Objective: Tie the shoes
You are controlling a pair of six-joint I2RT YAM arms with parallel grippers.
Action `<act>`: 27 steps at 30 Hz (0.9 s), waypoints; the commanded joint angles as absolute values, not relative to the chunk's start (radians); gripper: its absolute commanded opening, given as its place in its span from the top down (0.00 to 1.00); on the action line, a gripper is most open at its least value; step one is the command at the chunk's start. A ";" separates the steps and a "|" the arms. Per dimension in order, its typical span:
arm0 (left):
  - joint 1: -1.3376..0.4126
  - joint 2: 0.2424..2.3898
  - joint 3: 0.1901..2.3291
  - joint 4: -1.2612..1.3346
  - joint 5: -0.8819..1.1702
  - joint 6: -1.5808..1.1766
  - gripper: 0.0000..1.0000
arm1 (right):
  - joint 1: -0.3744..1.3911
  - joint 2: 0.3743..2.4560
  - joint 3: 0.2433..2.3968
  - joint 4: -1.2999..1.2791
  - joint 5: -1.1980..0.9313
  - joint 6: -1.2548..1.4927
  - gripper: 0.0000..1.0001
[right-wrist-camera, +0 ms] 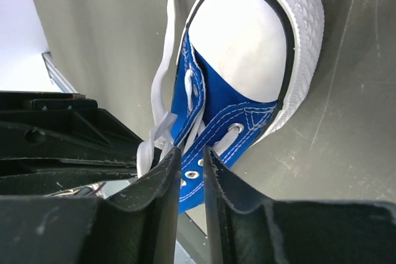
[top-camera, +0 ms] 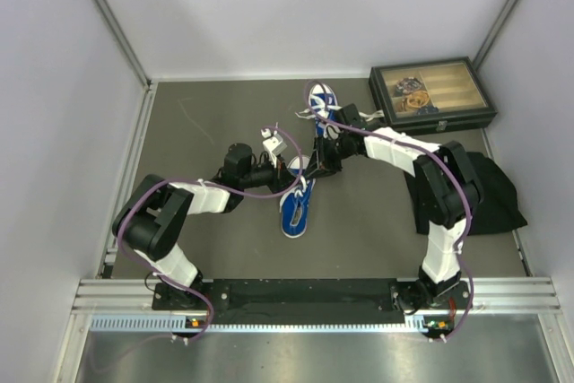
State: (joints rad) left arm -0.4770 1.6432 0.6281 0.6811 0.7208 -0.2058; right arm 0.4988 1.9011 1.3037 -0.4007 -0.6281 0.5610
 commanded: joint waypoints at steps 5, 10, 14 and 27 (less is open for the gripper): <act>-0.480 1.647 0.650 0.744 0.749 -0.184 0.92 | 0.495 1.910 1.290 -0.292 -0.726 0.643 0.76; -0.480 1.646 0.649 0.739 0.752 -0.180 0.92 | 0.495 1.907 1.279 -0.261 -0.747 0.687 0.74; -0.480 1.647 0.650 0.738 0.753 -0.176 0.92 | 0.495 1.907 1.275 -0.247 -0.758 0.707 0.73; -0.480 1.658 0.666 0.736 0.756 -0.175 0.92 | 0.502 1.939 1.272 -0.268 -0.782 0.695 0.75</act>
State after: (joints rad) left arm -0.4770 1.6455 0.6285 0.6811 0.7441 -0.1875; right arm 0.4988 1.9121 1.2739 -0.2752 -0.7521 0.7078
